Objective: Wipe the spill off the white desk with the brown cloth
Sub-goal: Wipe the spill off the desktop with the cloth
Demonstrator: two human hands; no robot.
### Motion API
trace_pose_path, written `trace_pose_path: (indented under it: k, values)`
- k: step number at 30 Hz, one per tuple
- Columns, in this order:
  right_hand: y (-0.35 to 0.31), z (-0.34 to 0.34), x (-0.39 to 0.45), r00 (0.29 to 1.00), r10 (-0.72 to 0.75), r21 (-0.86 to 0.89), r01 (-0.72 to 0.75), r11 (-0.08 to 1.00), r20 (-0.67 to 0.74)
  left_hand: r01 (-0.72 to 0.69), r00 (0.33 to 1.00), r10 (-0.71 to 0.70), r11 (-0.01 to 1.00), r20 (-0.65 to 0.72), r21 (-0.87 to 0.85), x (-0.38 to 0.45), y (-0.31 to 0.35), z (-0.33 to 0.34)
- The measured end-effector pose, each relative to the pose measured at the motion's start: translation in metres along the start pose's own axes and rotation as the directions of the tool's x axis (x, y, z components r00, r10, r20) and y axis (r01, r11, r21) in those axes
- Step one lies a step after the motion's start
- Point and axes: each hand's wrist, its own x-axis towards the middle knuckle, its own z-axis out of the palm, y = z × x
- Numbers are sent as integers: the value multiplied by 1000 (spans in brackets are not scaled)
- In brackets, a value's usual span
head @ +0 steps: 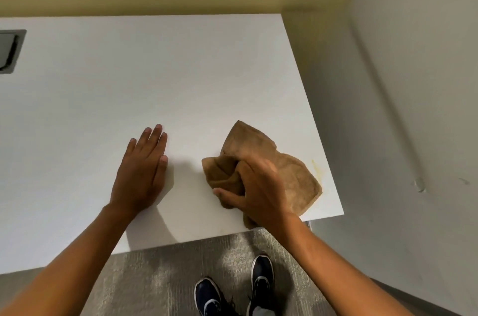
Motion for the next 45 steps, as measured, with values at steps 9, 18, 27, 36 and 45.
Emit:
trace_pose_path:
  k: [9, 18, 27, 36, 45]
  values:
    - [23, -36, -41, 978, 48, -68, -35, 997, 204, 14, 1000, -14, 1000, 12, 5, 0, -1, 1]
    - [28, -3, -18, 999, 22, -176, -16, 984, 31, 26, 999, -28, 998, -19, -55, -1, 0, 0]
    - [25, -9, -27, 990, 115, -115, -104, 988, 86, 24, 999, -27, 997, -38, -73, 0, -1, 1]
    - [16, -11, -36, 986, 131, -225, -105, 969, 103, 20, 1000, -21, 1000, -14, -11, 1, 1, -2]
    - [2, -7, -31, 961, 224, -336, -159, 928, 163, -10, 997, -8, 975, 81, 223, -3, 5, -4]
